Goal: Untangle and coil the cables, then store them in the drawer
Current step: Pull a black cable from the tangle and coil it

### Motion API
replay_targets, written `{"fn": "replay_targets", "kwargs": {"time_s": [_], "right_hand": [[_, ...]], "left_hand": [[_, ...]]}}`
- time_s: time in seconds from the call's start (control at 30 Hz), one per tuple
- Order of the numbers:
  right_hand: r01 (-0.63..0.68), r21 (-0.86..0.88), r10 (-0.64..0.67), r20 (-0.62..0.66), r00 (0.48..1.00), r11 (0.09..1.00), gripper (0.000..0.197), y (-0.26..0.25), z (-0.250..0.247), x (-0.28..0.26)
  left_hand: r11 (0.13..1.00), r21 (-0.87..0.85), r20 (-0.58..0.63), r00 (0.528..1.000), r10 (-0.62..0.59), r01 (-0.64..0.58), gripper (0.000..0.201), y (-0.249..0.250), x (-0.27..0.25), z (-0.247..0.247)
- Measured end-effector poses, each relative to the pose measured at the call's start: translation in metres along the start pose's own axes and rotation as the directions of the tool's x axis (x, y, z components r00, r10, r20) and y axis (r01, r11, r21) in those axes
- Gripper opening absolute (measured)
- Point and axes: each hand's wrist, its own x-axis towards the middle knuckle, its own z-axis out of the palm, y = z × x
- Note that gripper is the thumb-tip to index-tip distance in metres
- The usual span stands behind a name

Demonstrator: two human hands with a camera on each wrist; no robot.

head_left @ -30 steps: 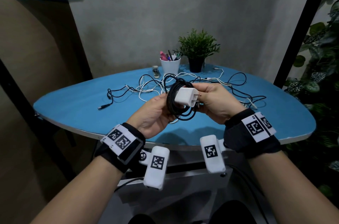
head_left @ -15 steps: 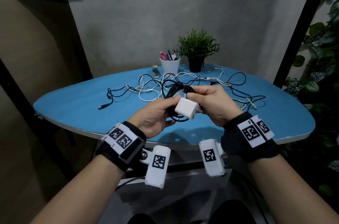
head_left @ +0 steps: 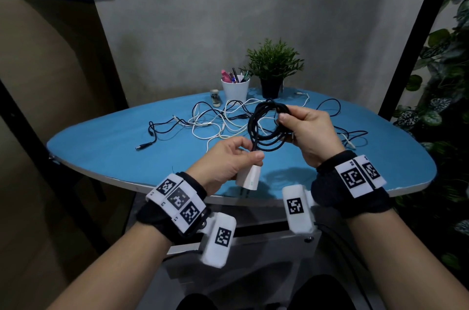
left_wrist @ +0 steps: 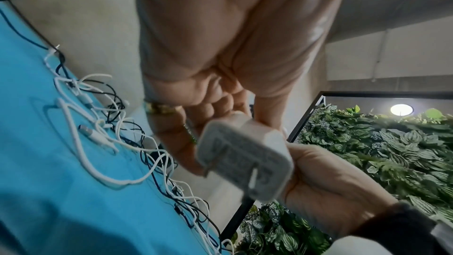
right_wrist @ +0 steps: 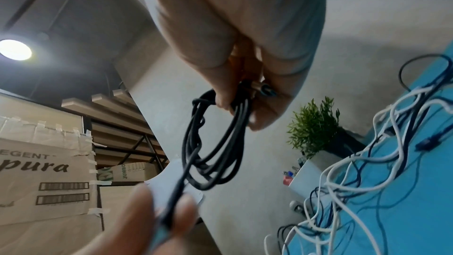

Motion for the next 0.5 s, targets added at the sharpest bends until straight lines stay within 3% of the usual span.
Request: {"fn": "replay_targets", "kwargs": {"time_s": [0.17, 0.23, 0.37, 0.43, 0.5], "right_hand": [[0.025, -0.054, -0.027, -0.036, 0.999, 0.998, 0.020, -0.004, -0.014, 0.006], [0.029, -0.072, -0.030, -0.015, 0.999, 0.997, 0.020, -0.004, -0.016, 0.006], [0.035, -0.039, -0.033, 0.053, 0.998, 0.999, 0.019, -0.007, -0.009, -0.001], [0.017, 0.034, -0.021, 0.110, 0.994, 0.999, 0.021, -0.009, -0.006, -0.005], [-0.009, 0.100, -0.006, 0.147, 0.989, 0.995, 0.020, -0.011, -0.004, -0.006]], "left_hand": [[0.982, 0.183, 0.074, 0.996, 0.042, -0.055, 0.014, 0.001, -0.005, -0.010], [0.945, 0.322, 0.035, 0.998, 0.054, -0.062, 0.016, 0.004, -0.005, -0.017], [0.671, 0.742, -0.174, 0.960, 0.220, -0.019, 0.018, 0.012, -0.001, -0.022], [0.568, 0.823, -0.205, 0.929, 0.308, -0.007, 0.018, 0.013, 0.001, -0.023], [0.527, 0.849, -0.222, 0.891, 0.397, -0.024, 0.021, 0.012, 0.004, -0.023]]}}
